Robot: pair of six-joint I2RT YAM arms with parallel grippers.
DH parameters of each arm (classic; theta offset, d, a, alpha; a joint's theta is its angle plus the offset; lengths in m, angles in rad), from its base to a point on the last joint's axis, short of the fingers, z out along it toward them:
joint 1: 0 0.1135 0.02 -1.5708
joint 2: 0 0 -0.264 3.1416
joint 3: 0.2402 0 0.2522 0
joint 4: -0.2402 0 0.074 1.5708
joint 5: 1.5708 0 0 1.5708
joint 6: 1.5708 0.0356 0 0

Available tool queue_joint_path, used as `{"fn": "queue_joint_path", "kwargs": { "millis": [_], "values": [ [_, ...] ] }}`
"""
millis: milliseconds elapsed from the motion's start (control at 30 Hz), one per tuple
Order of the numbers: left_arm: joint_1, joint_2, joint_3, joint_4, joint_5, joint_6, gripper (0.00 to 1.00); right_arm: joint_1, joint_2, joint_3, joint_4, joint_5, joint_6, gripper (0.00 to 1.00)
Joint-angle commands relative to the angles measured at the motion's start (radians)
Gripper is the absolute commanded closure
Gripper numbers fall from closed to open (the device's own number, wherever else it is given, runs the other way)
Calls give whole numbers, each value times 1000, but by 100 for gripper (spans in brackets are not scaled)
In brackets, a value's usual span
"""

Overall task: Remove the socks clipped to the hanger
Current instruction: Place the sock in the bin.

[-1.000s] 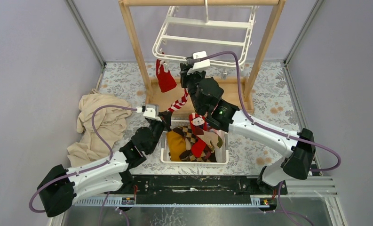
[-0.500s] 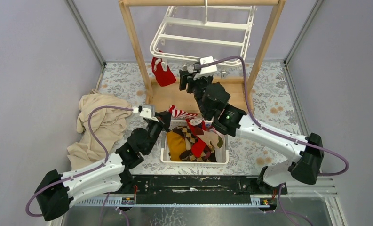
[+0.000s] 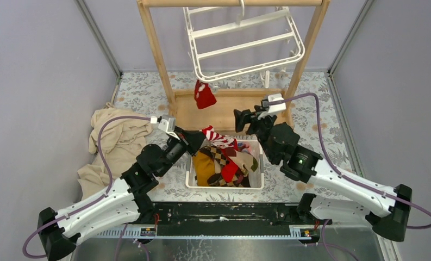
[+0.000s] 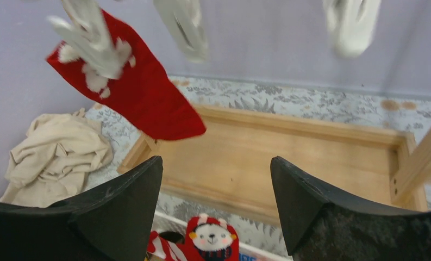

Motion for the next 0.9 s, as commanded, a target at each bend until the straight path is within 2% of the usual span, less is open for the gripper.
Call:
{"fn": "queue_joint_path", "kwargs": {
  "millis": [0, 200, 433, 533, 567, 600, 867],
  "values": [
    [-11, -14, 43, -68, 162, -97, 90, -4, -118, -64, -67, 1, 67, 20],
    [-30, -19, 30, -196, 128, -117, 83, -4, -220, -131, -201, -59, 116, 20],
    [-32, 64, -92, -224, 43, -188, 57, -4, -249, -197, -312, -163, 169, 20],
    [-34, 113, -135, -227, 10, -212, 40, -4, -236, -219, -338, -222, 188, 20],
    [-37, 125, -144, -227, 0, -218, 15, -4, -228, -228, -342, -237, 194, 20],
    [-40, 127, -152, -229, -11, -222, 4, -4, -218, -236, -345, -255, 200, 20],
    [-86, 22, -108, -376, -54, -219, 1, -3, -128, -305, -339, -387, 264, 20]
  ]
}}
